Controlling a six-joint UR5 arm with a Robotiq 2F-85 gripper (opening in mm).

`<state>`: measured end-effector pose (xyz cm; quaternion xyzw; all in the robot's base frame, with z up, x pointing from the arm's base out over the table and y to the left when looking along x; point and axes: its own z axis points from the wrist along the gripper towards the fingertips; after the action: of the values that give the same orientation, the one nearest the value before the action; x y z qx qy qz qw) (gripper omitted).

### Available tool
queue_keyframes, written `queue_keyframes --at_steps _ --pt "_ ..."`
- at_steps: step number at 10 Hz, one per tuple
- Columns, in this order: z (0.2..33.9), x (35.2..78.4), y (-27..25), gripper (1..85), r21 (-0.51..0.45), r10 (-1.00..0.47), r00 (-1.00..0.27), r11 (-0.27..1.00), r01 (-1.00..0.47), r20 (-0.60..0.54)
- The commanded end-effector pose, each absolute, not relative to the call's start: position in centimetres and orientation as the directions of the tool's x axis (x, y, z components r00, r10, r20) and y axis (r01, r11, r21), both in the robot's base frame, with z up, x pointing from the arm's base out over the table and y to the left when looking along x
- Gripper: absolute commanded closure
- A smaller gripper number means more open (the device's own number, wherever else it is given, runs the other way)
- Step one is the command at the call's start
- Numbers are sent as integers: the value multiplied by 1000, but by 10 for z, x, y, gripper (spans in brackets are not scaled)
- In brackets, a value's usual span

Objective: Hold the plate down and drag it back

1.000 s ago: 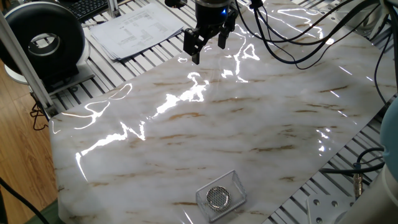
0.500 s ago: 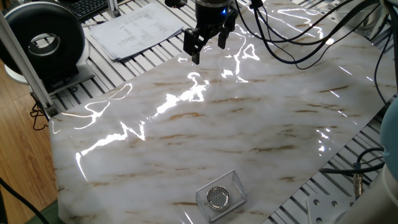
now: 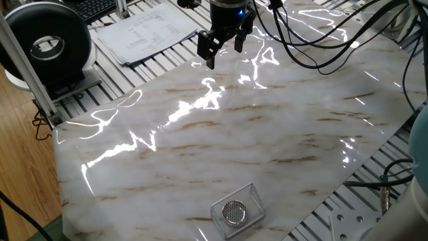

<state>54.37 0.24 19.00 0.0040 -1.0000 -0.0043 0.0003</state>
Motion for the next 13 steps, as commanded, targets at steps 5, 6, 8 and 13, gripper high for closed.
queue_keyframes --at_steps 5,6,8,13 --pt "190 532 -1 833 -16 -24 -999 1000 -25 47" --pt "190 532 -1 833 -16 -24 -999 1000 -25 47" --pt "189 530 7 837 9 -15 -999 1000 -14 49" --pt "172 529 56 840 76 104 -994 992 101 -36"
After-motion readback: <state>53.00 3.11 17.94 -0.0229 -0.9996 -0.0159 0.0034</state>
